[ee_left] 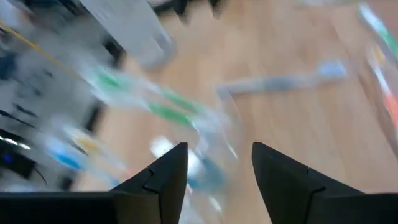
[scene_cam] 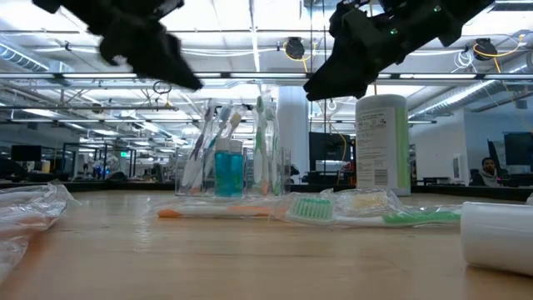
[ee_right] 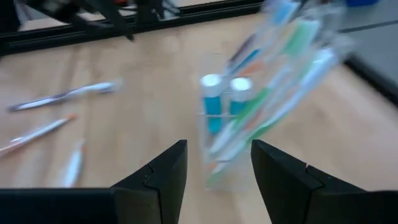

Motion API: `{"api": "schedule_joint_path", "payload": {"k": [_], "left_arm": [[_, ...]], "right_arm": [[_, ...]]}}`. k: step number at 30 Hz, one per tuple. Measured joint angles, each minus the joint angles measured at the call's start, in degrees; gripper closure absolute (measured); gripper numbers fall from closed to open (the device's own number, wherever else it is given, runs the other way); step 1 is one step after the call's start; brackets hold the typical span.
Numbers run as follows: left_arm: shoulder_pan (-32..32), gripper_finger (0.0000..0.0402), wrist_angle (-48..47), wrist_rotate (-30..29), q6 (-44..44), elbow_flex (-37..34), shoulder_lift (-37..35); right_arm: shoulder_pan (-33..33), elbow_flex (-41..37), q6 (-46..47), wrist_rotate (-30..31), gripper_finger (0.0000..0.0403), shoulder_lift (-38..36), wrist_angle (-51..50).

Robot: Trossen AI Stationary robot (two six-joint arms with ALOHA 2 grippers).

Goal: Pick & Place toothbrushing station
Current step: Put the violet toothbrush into the transparent organizer

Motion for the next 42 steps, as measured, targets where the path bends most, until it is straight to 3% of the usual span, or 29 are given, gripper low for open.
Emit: {"api": "schedule_joint_path", "payload": {"k": [4, 7, 17, 20, 26, 35, 40, 42], "left_arm": [[-2.4, 0.0224, -9.1, 0.4, -4.3, 0.0, 0.1], [-3.7, 0.0223, -13.6, 2.0, -4.9, 0.0, 0.2], [-6.7, 0.0222, -14.6, 15.5, -4.0, 0.0, 0.8], [-8.0, 0.0222, -15.7, 18.9, -1.9, 0.0, 0.8], [-10.5, 0.0222, -20.3, 18.9, -0.7, 0.0, 0.8], [-14.2, 0.0222, -22.2, 18.9, -7.0, 0.0, 0.8], [-17.9, 0.0222, -22.3, 19.2, -0.2, -1.0, 0.8], [-18.9, 0.0222, -22.4, 21.5, -3.4, -1.7, 0.8]], "right_arm": [[0.3, 0.0, 2.6, -6.0, 0.0233, 0.0, -1.9], [1.7, -0.4, 4.5, -7.3, 0.0236, 0.0, -3.3], [5.8, -5.5, 5.2, -7.3, 0.0239, 0.0, -3.0], [5.8, -5.5, -0.1, -7.2, 0.0239, 0.0, 2.5], [5.6, -5.5, -13.7, -7.2, 0.0239, 0.0, 16.6], [5.6, -5.5, -8.0, -7.2, 0.0239, 0.0, 11.8], [5.6, -5.5, -8.0, -7.2, 0.0239, 0.0, 11.7], [5.6, -5.5, -8.0, -7.2, 0.0239, 0.0, 11.9]]}}
